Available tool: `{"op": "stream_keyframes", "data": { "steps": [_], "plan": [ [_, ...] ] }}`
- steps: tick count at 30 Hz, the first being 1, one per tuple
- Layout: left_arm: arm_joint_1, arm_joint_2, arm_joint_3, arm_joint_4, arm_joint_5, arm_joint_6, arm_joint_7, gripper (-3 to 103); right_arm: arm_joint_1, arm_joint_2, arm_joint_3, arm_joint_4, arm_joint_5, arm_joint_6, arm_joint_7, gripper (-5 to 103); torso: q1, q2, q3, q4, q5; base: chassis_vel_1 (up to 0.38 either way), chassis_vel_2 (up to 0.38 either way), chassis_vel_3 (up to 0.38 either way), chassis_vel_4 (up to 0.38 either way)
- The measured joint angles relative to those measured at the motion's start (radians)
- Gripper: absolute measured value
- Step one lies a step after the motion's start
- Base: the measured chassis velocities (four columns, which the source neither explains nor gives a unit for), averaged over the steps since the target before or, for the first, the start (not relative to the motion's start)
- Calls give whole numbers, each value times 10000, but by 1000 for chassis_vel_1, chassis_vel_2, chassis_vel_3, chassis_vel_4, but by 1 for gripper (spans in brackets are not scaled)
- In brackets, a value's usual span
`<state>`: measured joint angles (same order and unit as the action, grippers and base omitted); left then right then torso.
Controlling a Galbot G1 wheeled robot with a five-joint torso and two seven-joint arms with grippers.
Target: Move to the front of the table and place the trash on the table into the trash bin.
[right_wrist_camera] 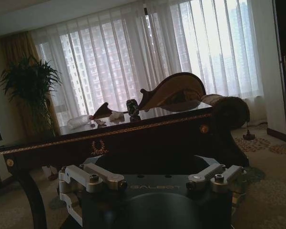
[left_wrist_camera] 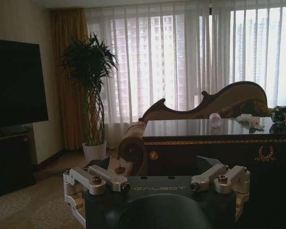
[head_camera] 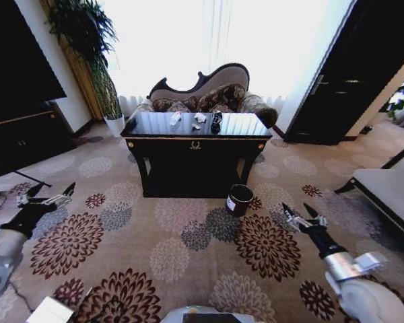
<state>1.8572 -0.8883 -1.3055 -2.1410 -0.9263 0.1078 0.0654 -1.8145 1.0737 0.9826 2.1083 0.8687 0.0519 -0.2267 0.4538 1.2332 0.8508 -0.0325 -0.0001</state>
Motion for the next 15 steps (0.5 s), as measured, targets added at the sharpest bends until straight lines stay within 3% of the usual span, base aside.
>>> {"op": "stream_keyframes", "data": {
  "steps": [15],
  "plan": [
    [361,-239,-120,-340,-197,-10,0,100,98,191,-136,524,-174,127,58,100,0,0,0,0,-1,0,0,0,0]
  ]
}}
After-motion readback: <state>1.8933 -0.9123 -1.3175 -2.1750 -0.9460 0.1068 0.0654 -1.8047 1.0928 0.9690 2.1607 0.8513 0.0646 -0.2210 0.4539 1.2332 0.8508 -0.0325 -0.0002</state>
